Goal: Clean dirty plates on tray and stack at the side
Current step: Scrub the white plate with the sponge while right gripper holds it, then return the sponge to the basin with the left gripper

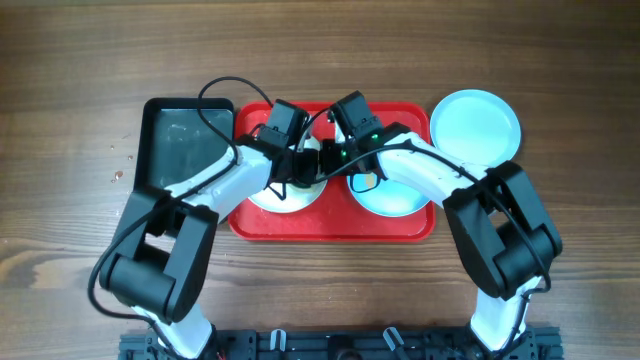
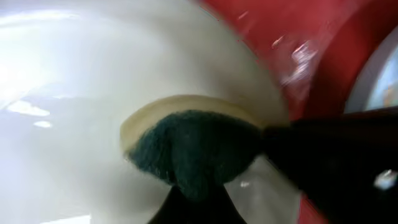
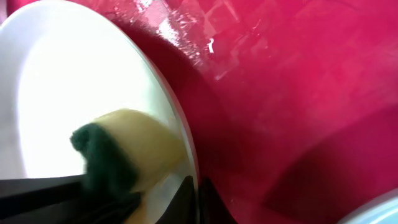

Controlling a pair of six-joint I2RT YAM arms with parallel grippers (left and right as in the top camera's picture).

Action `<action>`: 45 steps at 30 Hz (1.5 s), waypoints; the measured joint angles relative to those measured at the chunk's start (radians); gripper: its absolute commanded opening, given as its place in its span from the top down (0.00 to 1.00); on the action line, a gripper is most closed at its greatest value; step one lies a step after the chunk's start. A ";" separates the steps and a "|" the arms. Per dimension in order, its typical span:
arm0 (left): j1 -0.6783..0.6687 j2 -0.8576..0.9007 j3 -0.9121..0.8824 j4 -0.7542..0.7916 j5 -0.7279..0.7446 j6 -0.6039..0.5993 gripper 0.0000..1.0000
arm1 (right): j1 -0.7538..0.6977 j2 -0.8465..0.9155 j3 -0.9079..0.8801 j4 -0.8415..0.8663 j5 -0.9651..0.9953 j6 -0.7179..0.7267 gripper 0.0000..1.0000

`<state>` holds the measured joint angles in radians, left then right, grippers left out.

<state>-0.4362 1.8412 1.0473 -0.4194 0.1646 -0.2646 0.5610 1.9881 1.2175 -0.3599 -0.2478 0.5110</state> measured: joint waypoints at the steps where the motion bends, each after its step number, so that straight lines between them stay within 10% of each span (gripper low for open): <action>1: 0.010 -0.018 0.000 -0.041 -0.039 0.004 0.96 | 0.004 0.000 0.000 0.003 0.000 0.000 0.96; 19: 0.145 -0.156 -0.166 0.009 -0.227 0.015 0.95 | 0.007 0.000 0.000 0.003 -0.007 0.000 0.96; 34: 0.153 -0.103 -0.154 0.159 0.293 0.015 0.96 | 0.006 0.000 0.000 0.003 -0.007 0.000 0.96; 45: 0.430 -0.467 -0.114 -0.120 0.002 0.055 0.96 | 0.006 0.000 0.000 0.006 -0.007 0.000 0.96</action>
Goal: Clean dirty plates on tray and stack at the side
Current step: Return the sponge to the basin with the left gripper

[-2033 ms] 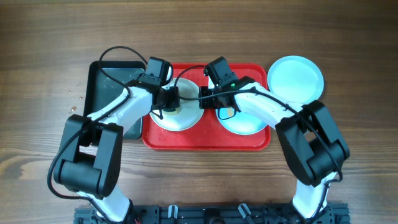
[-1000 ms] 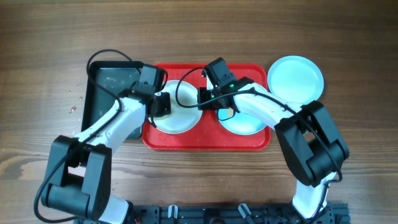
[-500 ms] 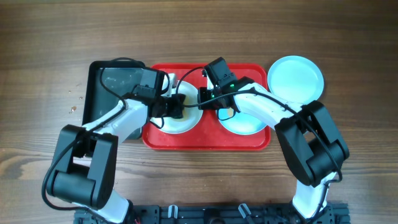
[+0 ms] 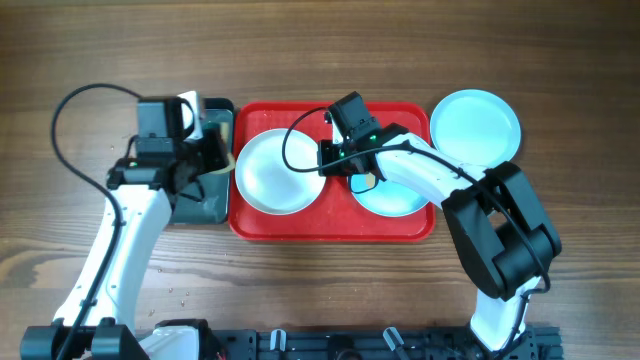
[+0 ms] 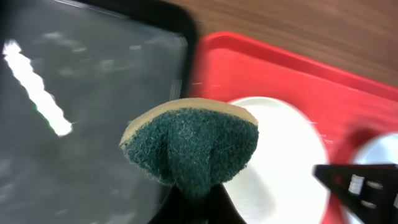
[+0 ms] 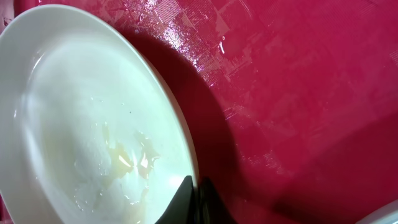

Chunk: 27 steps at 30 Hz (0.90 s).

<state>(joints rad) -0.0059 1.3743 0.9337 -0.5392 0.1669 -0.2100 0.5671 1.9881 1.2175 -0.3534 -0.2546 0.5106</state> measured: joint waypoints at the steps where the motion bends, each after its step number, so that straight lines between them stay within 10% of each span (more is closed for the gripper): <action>1: 0.029 0.000 0.000 -0.019 -0.029 0.012 0.96 | 0.000 0.000 0.000 0.000 0.000 0.000 0.96; 27: 0.140 0.122 -0.125 0.099 -0.401 -0.121 0.96 | 0.008 0.000 -0.028 0.049 0.043 -0.014 0.89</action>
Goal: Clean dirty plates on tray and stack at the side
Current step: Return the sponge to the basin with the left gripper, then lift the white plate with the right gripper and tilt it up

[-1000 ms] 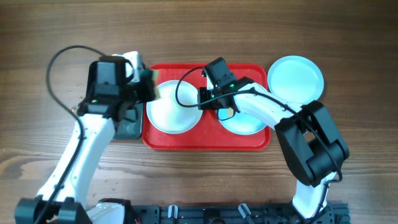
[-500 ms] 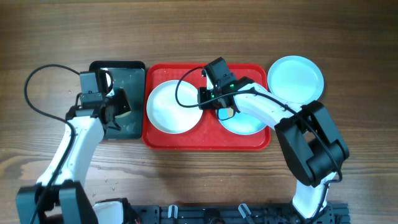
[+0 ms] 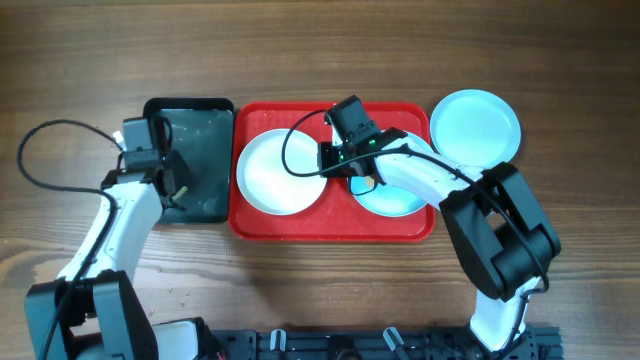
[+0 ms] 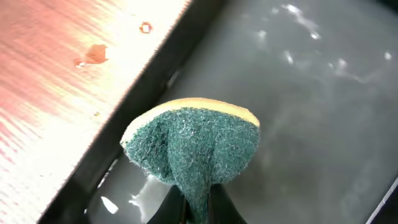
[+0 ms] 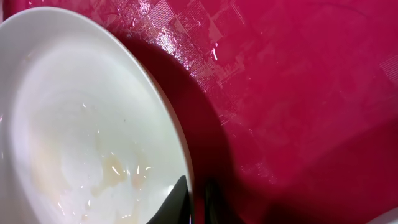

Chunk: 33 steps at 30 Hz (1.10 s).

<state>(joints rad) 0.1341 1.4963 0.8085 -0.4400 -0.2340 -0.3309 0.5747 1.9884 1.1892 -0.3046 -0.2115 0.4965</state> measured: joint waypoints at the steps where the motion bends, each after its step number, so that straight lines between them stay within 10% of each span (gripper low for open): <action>1: 0.006 0.000 0.000 0.000 -0.002 -0.018 0.96 | 0.000 0.000 0.000 0.000 0.002 0.000 0.90; 16: 0.010 -0.004 0.000 0.027 0.037 -0.050 0.96 | -0.055 -0.160 0.243 -0.212 0.104 -0.015 0.95; 33: 0.010 -0.012 0.000 0.018 0.041 -0.053 0.96 | 0.274 0.080 0.286 0.324 0.600 -0.090 0.96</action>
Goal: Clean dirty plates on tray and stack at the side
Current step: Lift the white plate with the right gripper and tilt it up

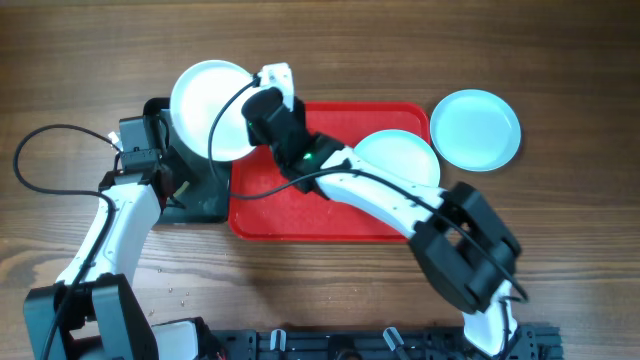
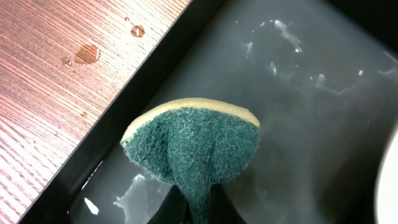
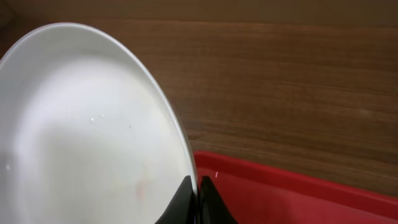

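Note:
My right gripper (image 3: 196, 202) is shut on the rim of a white plate (image 1: 210, 97), lifted and tilted above the black tub (image 1: 205, 200) and the left edge of the red tray (image 1: 300, 215). In the right wrist view the white plate (image 3: 87, 143) fills the left half. My left gripper (image 2: 193, 208) is shut on a green and yellow sponge (image 2: 193, 146) over the water in the black tub (image 2: 93, 149). A second white plate (image 1: 398, 155) lies on the tray's right part. A pale blue plate (image 1: 476, 128) lies on the table right of the tray.
Drops of water (image 2: 84, 53) lie on the wooden table (image 1: 560, 250) beside the tub's outer wall. The left arm's cable (image 1: 40, 150) loops over the table at far left. The right arm (image 1: 380, 200) reaches across the red tray.
My right gripper has lifted the white plate off the tray's left part and now holds it tilted over the tub. The left gripper with the sponge has stayed in the tub.
First my left gripper pressed the sponge on the white plate in the tray while my right gripper held its rim. Then the sponge hung over the tub's edge, then it was down in the tub. Now the plate is off the tray, above the tub.

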Controlling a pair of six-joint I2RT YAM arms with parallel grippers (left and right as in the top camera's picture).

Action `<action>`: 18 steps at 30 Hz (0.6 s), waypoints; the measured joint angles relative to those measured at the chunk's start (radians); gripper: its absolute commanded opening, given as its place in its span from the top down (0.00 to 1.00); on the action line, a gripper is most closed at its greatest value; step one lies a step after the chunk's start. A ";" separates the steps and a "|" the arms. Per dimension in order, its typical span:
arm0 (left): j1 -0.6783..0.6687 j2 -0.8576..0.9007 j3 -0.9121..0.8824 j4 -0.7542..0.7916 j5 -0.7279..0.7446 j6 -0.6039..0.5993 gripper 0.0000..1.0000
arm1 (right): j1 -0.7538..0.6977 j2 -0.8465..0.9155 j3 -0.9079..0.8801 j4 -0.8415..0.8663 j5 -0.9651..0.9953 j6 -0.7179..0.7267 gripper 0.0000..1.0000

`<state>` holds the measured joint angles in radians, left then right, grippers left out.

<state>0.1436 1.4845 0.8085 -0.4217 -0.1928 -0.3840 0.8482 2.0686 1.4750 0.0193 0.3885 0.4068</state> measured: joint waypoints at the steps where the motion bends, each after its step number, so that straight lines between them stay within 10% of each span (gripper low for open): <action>1: 0.000 0.000 0.000 0.000 0.000 0.000 0.96 | 0.005 0.016 0.000 0.030 0.016 -0.041 0.96; 18: 0.000 0.000 0.000 0.008 0.019 0.000 0.96 | 0.076 0.026 0.002 0.607 0.099 -1.101 0.96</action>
<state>0.1436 1.4845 0.8085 -0.4137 -0.1741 -0.3843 0.9245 2.0949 1.4765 0.6266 0.4873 -0.6937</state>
